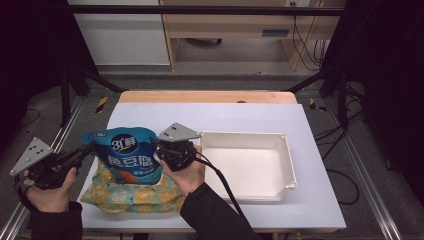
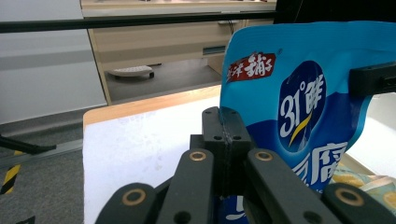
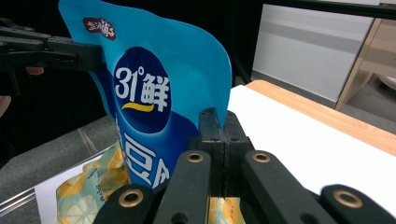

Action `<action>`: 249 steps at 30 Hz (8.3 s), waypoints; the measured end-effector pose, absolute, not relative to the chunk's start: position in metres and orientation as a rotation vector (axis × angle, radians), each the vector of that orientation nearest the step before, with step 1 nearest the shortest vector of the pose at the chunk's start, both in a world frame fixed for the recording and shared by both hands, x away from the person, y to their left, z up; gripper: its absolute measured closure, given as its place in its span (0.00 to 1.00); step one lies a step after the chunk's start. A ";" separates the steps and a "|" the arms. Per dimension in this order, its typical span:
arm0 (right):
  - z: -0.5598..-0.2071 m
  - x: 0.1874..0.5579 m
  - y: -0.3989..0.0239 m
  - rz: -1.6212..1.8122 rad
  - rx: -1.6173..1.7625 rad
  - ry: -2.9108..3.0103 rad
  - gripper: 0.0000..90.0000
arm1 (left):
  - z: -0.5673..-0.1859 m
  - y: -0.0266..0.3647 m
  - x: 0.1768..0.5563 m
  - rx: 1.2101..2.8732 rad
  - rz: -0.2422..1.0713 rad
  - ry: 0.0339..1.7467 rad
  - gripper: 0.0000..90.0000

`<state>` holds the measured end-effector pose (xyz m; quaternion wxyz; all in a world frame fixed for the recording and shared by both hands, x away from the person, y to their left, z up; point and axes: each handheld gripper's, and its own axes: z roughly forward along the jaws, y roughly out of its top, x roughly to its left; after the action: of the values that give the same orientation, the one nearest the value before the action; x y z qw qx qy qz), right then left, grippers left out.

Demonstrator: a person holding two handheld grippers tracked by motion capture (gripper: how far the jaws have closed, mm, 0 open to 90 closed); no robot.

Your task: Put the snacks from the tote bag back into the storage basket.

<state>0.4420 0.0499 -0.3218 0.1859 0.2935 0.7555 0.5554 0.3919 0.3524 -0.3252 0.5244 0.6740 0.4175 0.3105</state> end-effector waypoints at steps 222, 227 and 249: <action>-0.296 0.395 -0.188 1.430 1.009 1.861 1.00 | -0.292 0.127 0.418 1.757 0.542 0.615 1.00; -0.303 0.396 -0.189 1.427 1.018 1.865 1.00 | -0.299 0.126 0.419 1.770 0.538 0.620 1.00; -0.326 0.399 -0.182 1.389 1.044 1.922 1.00 | -0.324 0.132 0.420 1.805 0.512 0.654 1.00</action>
<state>0.3994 -0.1824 -0.3257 0.2717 0.3879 0.7138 0.5160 0.4197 0.1321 -0.3245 0.5457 0.7613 0.2756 0.2160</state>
